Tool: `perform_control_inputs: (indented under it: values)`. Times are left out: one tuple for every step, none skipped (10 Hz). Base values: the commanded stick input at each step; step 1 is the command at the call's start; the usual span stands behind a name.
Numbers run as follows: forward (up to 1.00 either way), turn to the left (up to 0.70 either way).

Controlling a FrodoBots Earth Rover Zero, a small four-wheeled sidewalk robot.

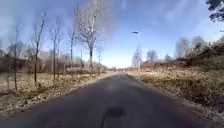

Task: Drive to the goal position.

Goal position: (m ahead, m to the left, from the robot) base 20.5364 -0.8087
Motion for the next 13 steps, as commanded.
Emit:
perform_control_inputs:
  values:
    - [0.85,0.0]
    - [0.85,0.0]
    - [0.85,0.0]
    - [0.85,0.0]
    - [0.85,0.0]
    - [0.85,0.0]
    - [0.85,0.0]
    - [0.85,0.0]
    - [0.85,0.0]
    - [0.85,0.0]
    - [0.85,0.0]
    - [0.85,0.0]
    - [0.85,0.0]
